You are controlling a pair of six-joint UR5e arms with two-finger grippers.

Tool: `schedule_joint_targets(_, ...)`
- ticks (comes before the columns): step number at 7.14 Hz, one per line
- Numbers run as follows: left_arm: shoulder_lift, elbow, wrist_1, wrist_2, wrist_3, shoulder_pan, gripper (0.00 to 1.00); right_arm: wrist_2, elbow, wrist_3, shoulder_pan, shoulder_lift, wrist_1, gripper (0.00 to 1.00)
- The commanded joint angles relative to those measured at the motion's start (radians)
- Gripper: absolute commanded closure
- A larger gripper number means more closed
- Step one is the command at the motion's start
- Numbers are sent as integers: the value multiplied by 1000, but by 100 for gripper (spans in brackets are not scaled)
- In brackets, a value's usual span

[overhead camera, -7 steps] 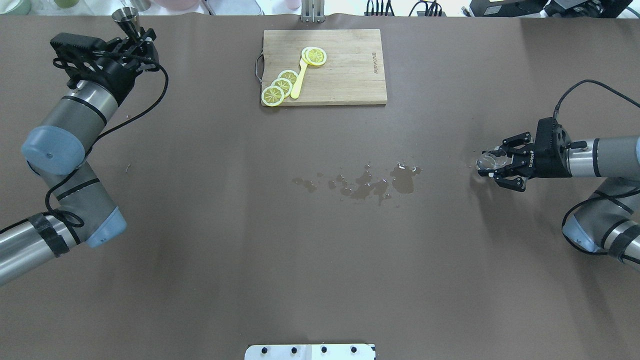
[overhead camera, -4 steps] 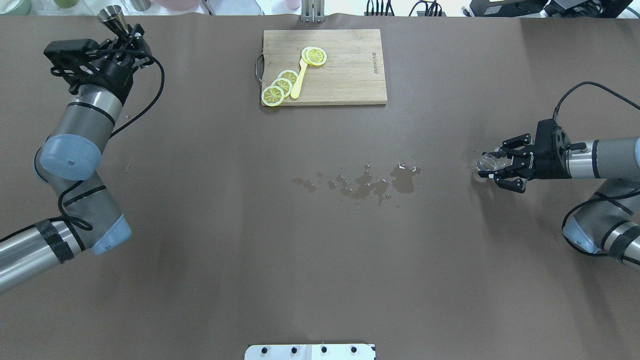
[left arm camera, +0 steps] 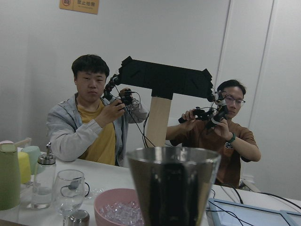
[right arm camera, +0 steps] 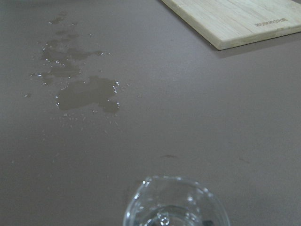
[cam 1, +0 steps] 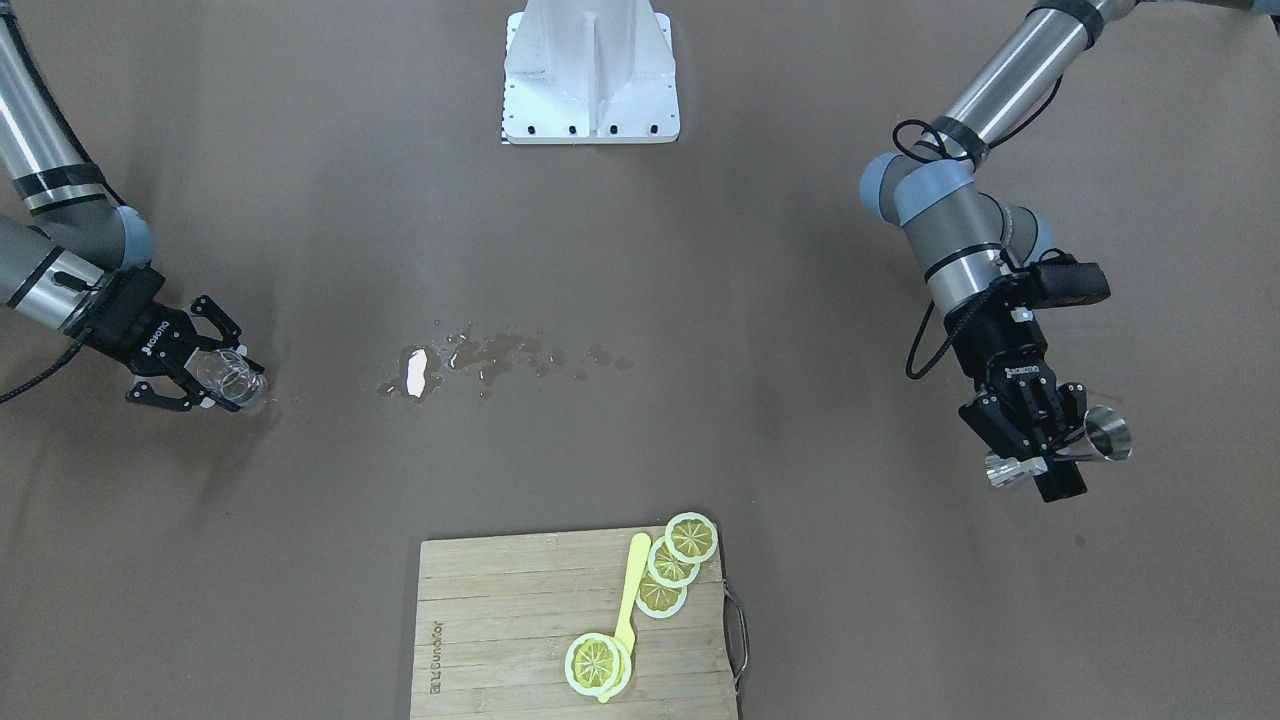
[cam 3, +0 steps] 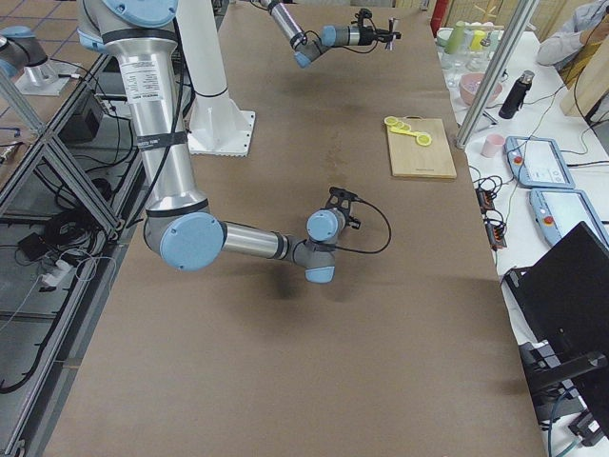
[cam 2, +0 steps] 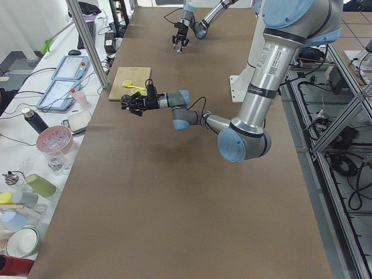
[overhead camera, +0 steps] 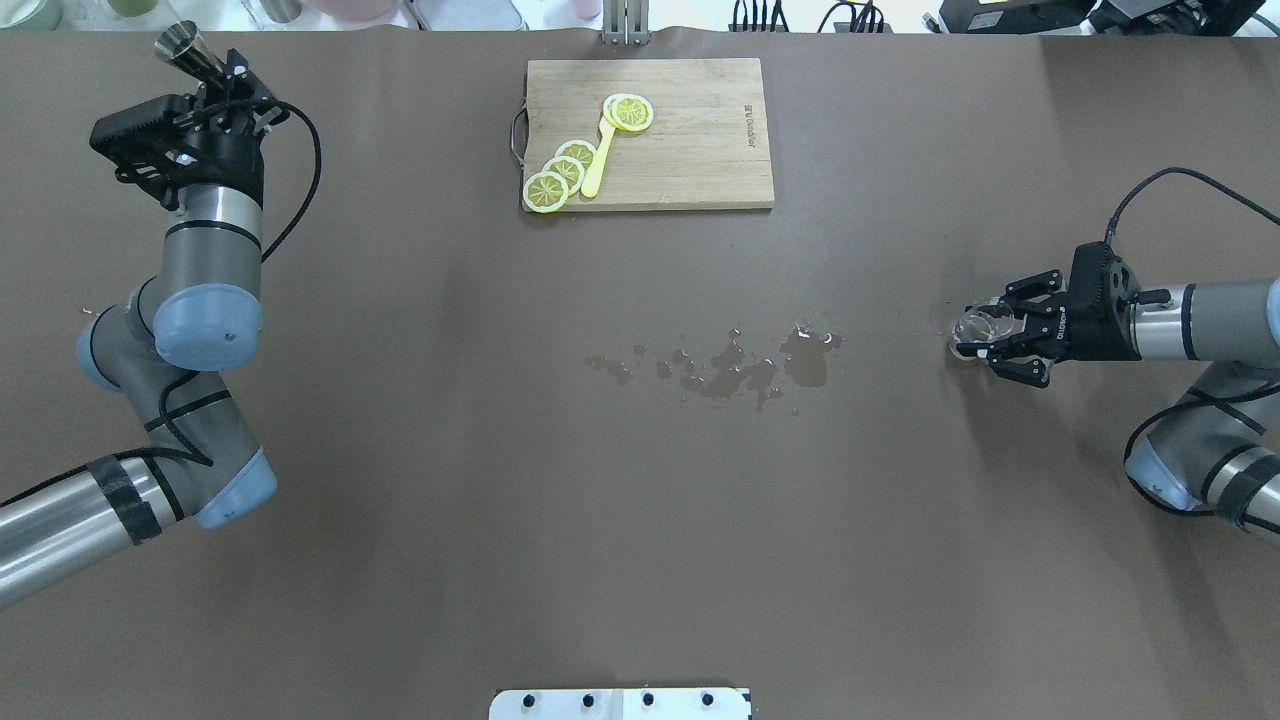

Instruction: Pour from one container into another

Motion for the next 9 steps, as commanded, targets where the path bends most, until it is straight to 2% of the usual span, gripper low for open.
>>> schedule_joint_targets(1, 2, -7, 105, 80, -81, 2, 100, -28, 1, 13, -19, 25, -3, 100)
schedule_joint_targets(2, 3, -7, 227, 115, -123, 2, 100, -35, -1, 27, -26, 39, -5, 100)
schedule_joint_targets(3, 2, -9, 380, 125, -216, 2, 100, -49, -1, 29, -42, 41, -5, 100)
schedule_joint_targets(4, 2, -24, 525, 184, -313, 14, 100, -54, -1, 29, -48, 45, -11, 100)
schedule_joint_targets(5, 2, -35, 664, 201, -420, 25, 100, -52, -1, 29, -49, 45, -13, 100)
schedule_joint_targets(7, 5, -108, 878, 218, -519, 25, 100, -54, 1, 29, -49, 48, -13, 55)
schedule_joint_targets(9, -1, -125, 1006, 215, -639, 28, 100, -54, -1, 29, -49, 48, -13, 18)
